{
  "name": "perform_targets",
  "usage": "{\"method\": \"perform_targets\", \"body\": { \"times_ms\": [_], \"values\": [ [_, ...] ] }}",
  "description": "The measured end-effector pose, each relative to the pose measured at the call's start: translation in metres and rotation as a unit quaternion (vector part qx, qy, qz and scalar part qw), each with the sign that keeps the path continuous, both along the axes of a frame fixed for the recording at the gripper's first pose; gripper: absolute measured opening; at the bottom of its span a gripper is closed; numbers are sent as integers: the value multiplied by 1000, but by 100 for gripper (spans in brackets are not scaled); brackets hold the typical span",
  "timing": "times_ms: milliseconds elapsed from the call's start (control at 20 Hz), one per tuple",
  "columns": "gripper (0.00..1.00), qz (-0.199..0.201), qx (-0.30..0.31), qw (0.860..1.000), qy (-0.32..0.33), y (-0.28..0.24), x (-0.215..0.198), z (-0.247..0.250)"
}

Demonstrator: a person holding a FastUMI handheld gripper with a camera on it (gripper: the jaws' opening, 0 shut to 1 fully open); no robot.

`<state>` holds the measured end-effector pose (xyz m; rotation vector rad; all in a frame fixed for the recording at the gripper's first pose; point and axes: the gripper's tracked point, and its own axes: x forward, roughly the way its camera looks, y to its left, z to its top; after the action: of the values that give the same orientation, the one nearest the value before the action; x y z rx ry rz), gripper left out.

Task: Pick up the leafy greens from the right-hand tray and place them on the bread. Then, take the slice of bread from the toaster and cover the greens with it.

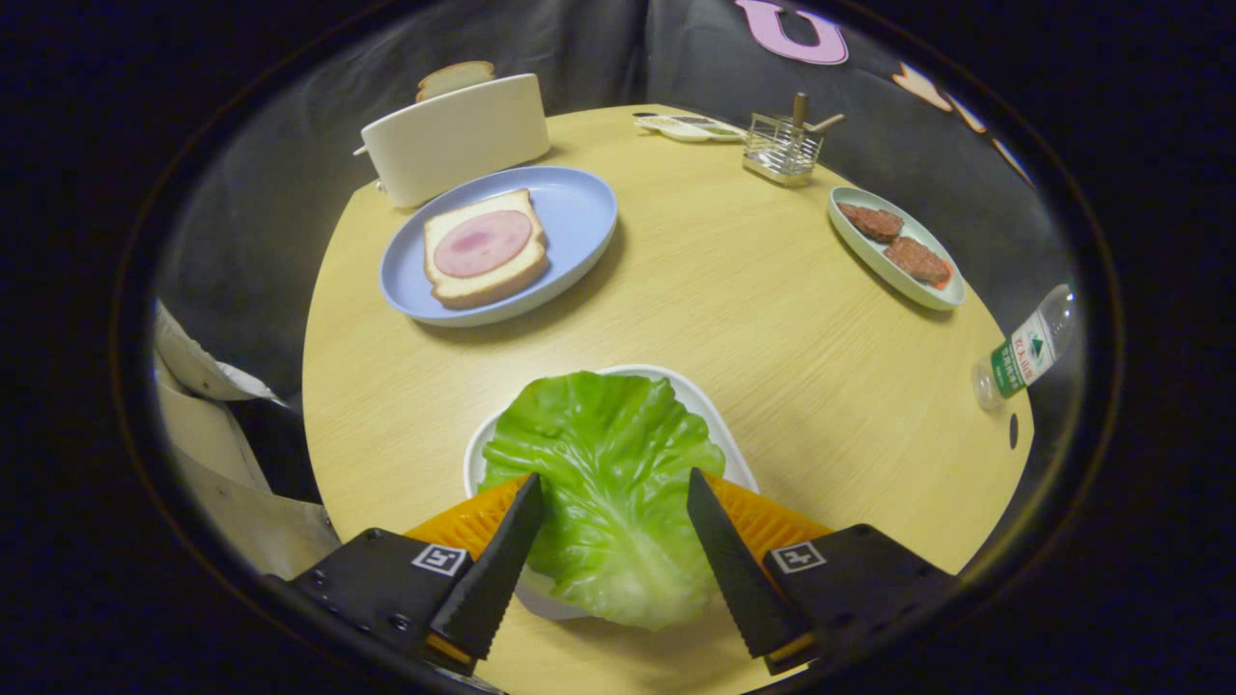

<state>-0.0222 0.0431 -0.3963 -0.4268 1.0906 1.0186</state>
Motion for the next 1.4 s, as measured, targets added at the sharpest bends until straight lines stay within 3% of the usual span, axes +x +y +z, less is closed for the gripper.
{"method": "perform_targets", "body": {
  "times_ms": [150,550,750,1400],
  "values": [
    [88,-10,-13,1000,4,0,0,0],
    [24,-8,-18,1000,-12,7,-5,2],
    [5,-13,-12,1000,-13,7,-10,9],
    [5,-47,4,998,-41,17,-20,65]
  ]
}}
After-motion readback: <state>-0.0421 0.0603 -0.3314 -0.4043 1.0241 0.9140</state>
